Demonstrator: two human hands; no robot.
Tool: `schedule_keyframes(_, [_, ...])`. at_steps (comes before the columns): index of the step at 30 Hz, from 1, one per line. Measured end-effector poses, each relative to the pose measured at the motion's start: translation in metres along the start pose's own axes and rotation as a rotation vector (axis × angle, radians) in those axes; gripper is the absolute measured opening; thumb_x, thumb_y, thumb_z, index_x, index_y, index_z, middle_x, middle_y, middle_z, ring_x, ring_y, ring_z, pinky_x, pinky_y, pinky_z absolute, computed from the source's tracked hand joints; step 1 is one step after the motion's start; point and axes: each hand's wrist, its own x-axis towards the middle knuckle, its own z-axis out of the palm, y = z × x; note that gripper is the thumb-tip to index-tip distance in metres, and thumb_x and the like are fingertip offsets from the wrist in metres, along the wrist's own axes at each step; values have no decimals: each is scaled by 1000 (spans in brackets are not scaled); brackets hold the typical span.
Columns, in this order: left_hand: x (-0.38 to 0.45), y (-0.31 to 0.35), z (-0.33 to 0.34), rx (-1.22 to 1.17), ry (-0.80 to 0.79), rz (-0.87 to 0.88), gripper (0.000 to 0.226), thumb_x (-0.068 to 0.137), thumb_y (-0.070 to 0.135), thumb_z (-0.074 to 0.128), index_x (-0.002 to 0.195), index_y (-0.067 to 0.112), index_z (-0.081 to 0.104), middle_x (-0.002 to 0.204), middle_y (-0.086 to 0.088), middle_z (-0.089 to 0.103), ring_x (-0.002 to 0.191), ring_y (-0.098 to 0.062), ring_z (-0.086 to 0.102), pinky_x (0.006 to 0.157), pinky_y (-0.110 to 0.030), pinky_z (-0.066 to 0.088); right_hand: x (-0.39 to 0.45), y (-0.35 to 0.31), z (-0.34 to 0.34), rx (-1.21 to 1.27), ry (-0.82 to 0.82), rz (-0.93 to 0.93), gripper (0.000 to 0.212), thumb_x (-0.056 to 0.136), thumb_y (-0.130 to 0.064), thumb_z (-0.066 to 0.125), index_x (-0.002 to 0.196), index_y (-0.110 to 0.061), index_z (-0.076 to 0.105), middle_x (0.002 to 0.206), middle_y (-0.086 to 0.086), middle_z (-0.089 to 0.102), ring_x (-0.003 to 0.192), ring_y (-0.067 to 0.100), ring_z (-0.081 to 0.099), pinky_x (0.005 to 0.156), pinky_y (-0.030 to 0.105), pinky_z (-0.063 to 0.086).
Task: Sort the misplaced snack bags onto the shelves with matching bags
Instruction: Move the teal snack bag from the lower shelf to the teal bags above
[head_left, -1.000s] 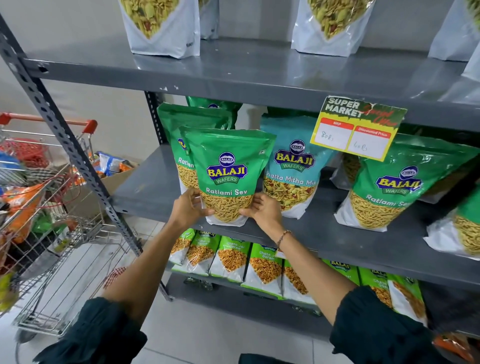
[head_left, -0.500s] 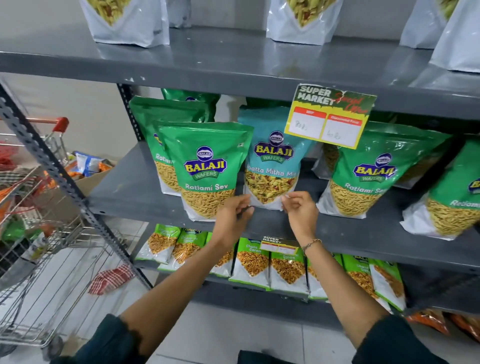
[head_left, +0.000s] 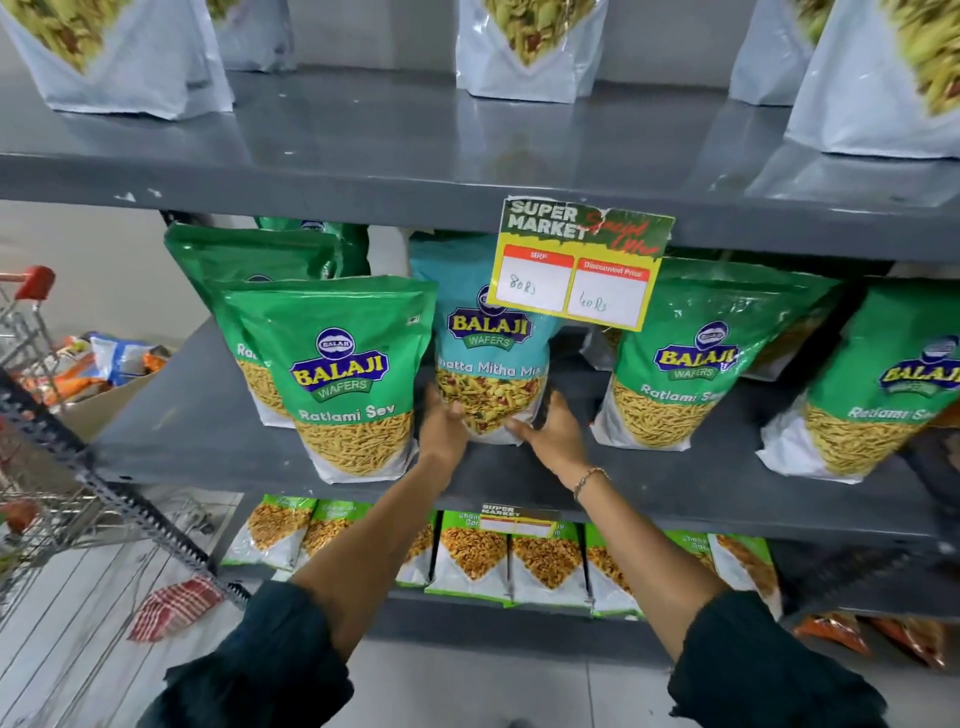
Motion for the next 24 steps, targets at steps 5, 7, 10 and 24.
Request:
schedule_keyframes(5, [8, -7, 0, -48, -65, 31, 47, 97, 15, 37, 141, 11, 25, 139, -13, 45, 127, -29, 43, 95, -28, 31, 1, 7, 3, 27, 66, -33, 43, 70, -20, 77, 100, -6, 49, 107, 13, 66, 95, 20, 61, 70, 19, 42])
schedule_keyframes(7, [9, -9, -3, -71, -122, 58, 49, 96, 15, 39, 143, 15, 23, 142, -12, 42, 129, -26, 40, 105, -34, 31, -8, 8, 5, 67, 80, -59, 42, 71, -20, 75, 95, -10, 42, 99, 6, 61, 85, 7, 57, 61, 5, 38])
schedule_keyframes(10, [10, -5, -5, -113, -193, 94, 48, 95, 7, 40, 141, 13, 27, 141, -11, 44, 126, -18, 39, 103, -29, 32, -24, 16, 8, 136, 105, -130, 46, 73, -36, 68, 95, -11, 36, 90, -7, 55, 82, -5, 54, 60, 0, 38])
schedule_keyframes(24, [-23, 9, 9, -212, -495, 124, 45, 88, -15, 41, 131, -5, 34, 124, -10, 50, 117, -16, 45, 81, -6, 47, -91, 46, -12, 142, 362, -118, 43, 84, -29, 63, 114, -8, 40, 100, -2, 51, 87, 5, 51, 72, 21, 42])
